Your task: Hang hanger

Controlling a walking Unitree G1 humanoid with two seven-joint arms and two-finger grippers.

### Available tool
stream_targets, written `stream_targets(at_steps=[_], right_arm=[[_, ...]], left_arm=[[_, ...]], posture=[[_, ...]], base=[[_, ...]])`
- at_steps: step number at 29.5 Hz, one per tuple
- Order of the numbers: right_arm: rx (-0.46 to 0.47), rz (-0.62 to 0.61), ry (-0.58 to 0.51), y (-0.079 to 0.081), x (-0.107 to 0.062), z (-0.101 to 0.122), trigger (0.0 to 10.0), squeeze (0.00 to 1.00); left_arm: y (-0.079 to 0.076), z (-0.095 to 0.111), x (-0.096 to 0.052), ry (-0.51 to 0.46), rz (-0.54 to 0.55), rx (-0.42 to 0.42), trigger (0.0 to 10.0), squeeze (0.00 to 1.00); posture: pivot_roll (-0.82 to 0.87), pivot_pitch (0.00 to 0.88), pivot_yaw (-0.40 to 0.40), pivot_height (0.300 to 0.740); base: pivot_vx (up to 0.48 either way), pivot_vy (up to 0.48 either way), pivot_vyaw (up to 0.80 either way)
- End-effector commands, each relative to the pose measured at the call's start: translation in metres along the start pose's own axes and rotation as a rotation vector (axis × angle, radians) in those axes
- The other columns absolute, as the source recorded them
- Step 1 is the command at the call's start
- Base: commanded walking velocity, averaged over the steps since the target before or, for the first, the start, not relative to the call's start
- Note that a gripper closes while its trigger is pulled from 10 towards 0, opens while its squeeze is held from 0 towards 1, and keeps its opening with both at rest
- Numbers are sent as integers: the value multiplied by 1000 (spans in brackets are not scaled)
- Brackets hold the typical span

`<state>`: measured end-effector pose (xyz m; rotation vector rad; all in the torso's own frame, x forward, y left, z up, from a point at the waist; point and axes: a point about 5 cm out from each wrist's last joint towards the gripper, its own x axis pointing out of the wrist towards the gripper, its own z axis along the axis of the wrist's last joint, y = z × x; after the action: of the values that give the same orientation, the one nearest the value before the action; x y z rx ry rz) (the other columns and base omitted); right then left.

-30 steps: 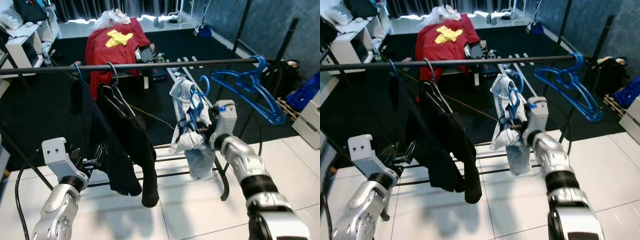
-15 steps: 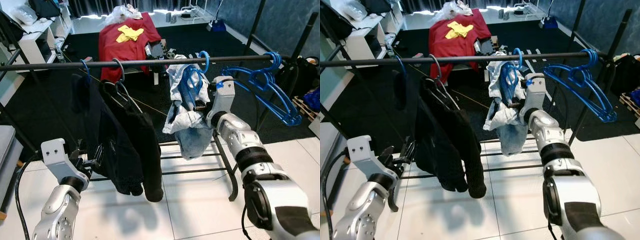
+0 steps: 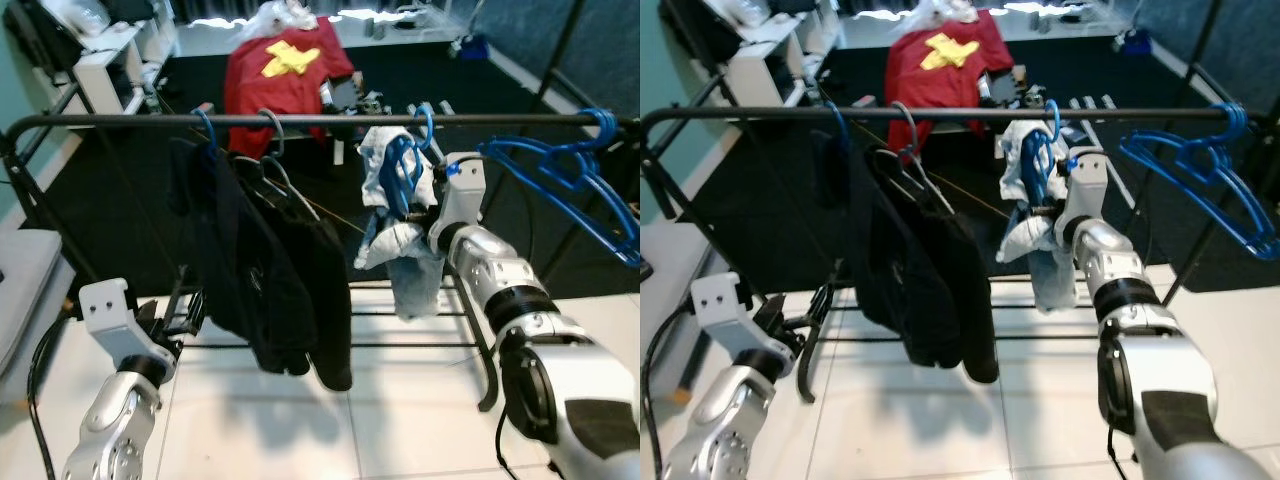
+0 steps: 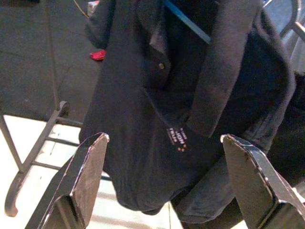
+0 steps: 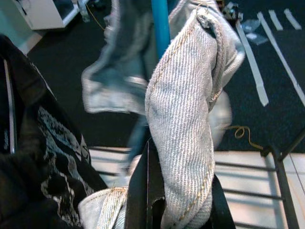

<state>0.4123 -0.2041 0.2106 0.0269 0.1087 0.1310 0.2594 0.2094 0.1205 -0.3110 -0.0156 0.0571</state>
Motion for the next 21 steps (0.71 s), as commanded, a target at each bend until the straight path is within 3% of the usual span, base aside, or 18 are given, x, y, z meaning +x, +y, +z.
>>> stream_targets(at_steps=[1,21], right_arm=[[0,-10,-73,-6,-1,18,10000,0],[-30,-32,-39,-24,-7,13,10000,0]], left_arm=[[2,-1,-2,12,-1,3,10000,0],[4,-2,-3,26,-7,20,10000,0]], posture=[[-3,100,11,740],[-2,96,21,740]], base=[[0,0,0],[264,0,0]])
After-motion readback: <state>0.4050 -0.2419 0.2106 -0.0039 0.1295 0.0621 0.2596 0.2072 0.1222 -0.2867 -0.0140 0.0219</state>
